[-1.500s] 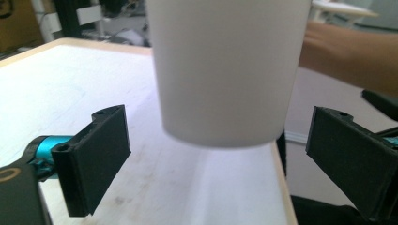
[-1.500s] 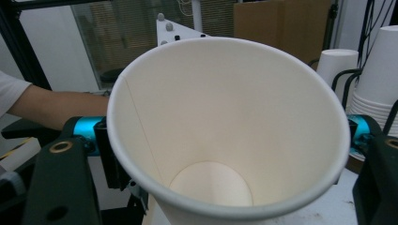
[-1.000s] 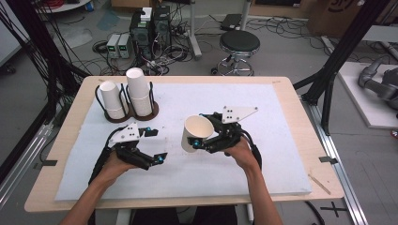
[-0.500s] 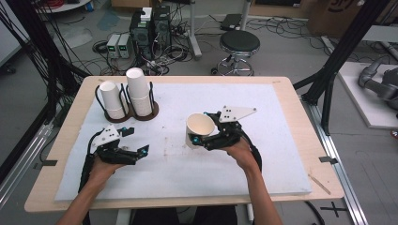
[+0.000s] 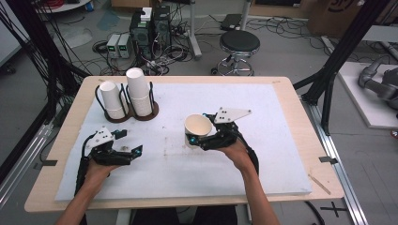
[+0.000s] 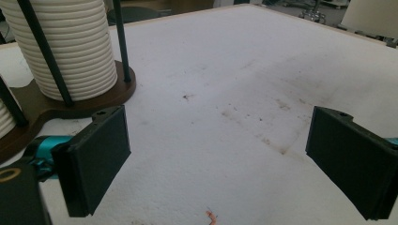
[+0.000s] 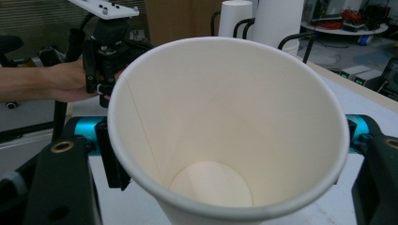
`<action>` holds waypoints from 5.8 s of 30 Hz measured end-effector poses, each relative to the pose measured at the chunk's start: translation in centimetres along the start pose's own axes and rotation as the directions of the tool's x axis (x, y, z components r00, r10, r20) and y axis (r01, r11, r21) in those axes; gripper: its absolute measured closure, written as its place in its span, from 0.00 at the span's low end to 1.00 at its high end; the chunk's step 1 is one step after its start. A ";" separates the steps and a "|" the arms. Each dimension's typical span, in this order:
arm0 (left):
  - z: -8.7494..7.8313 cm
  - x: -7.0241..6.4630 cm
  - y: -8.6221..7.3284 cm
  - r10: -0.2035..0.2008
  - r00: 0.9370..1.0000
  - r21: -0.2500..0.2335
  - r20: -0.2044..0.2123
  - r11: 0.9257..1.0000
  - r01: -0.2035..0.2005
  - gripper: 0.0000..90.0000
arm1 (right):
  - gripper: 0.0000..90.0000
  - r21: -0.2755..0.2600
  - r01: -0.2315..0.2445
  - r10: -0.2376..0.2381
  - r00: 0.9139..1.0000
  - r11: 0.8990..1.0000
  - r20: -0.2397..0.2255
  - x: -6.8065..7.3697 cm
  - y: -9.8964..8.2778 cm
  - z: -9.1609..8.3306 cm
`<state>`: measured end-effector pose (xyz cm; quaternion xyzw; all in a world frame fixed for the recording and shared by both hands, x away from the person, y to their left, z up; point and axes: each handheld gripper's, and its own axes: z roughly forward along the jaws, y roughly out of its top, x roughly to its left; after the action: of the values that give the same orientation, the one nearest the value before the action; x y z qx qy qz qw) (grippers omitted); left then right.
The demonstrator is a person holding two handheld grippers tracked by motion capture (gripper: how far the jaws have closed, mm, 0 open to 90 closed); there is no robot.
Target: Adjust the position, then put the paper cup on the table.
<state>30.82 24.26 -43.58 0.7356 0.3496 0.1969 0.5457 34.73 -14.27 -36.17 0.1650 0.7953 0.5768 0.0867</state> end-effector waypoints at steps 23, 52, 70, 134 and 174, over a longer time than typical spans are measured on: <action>0.0 0.2 -0.1 0.002 1.000 -0.008 -0.003 1.000 -0.002 0.07 | 0.29 0.007 -0.007 0.007 0.999 1.000 0.031 -0.2 -0.1 0.8; 0.3 0.3 -0.7 -0.014 0.999 -0.042 -0.038 0.999 0.013 0.07 | 0.29 0.086 -0.015 0.008 0.996 0.996 0.087 -0.5 -2.1 4.8; 0.6 -0.1 -0.8 -0.016 0.999 -0.039 -0.033 0.999 0.015 0.07 | 0.29 0.150 -0.020 0.001 0.992 0.988 0.126 -0.6 -4.0 6.9; 0.8 -0.4 -0.9 -0.008 1.000 -0.033 -0.009 0.999 0.008 0.07 | 0.17 0.243 0.001 -0.019 0.997 0.970 0.072 -1.0 -5.5 4.0; 0.1 -0.1 -1.6 0.016 0.994 -0.068 0.106 0.998 -0.009 0.07 | 0.17 0.144 -0.080 0.051 0.979 0.986 0.198 -2.6 -8.8 -5.6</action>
<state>30.33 24.34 -45.10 0.7284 0.3086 0.1723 0.5870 33.91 -22.64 -42.90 0.2526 0.8187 0.4985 0.1318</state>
